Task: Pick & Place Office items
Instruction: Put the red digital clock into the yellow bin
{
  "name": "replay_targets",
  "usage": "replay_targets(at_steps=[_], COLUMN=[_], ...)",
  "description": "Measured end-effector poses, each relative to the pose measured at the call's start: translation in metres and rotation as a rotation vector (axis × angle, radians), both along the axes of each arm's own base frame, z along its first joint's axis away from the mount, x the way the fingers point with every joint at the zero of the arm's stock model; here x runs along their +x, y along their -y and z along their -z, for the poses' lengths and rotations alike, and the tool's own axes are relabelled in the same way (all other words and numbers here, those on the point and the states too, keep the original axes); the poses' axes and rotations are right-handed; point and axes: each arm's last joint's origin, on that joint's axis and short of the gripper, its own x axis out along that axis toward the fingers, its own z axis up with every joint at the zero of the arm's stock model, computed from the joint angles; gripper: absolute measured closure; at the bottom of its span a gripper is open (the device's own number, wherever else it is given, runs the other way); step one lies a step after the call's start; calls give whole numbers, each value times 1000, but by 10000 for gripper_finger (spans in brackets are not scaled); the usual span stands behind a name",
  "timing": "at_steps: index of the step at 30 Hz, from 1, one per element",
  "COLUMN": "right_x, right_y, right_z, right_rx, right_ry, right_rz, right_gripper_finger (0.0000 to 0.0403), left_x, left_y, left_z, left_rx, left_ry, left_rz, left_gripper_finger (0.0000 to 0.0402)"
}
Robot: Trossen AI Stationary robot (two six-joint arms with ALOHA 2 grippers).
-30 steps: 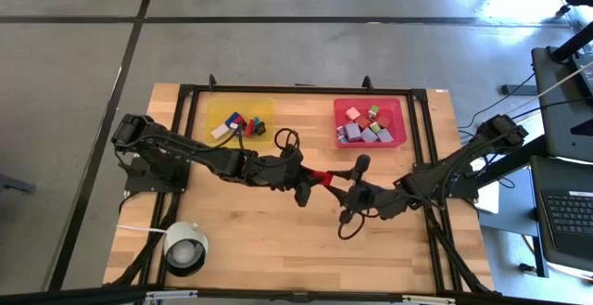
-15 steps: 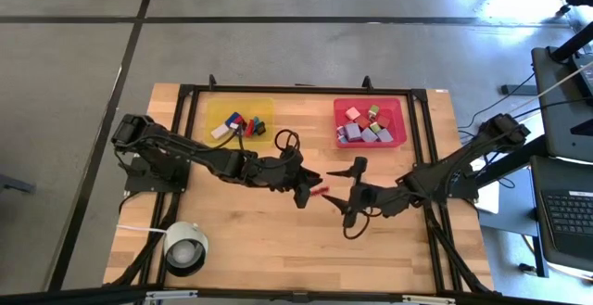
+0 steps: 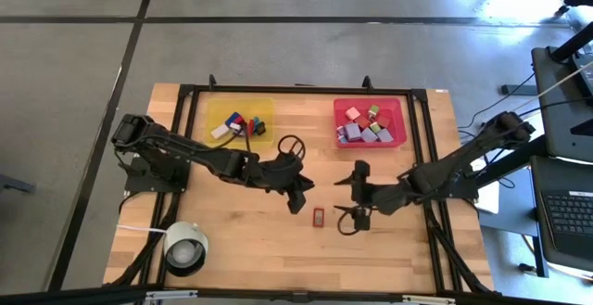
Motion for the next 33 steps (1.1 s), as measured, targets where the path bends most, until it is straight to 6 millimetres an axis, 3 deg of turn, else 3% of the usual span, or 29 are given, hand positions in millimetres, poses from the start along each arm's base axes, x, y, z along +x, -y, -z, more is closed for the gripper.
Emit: replay_targets(at_steps=[9, 16, 24, 33], right_x=[14, 35, 54, 61], right_y=[-19, -29, -21, -21], right_z=[53, 89, 109, 125], right_rx=[-87, -129, 146, 195], right_ry=[-266, -289, -263, -214], right_rz=[-265, -440, -166, -10], right_gripper_finger=[95, 95, 88, 37], left_x=[-6, -7, -12, -15], left_y=[1, 10, 19, 22], left_z=[27, 31, 34, 36], left_rx=[75, 82, 92, 75], left_ry=[-230, -247, -288, -309], left_rz=[11, 34, 61, 51], left_gripper_finger=[293, 242, 212, 210])
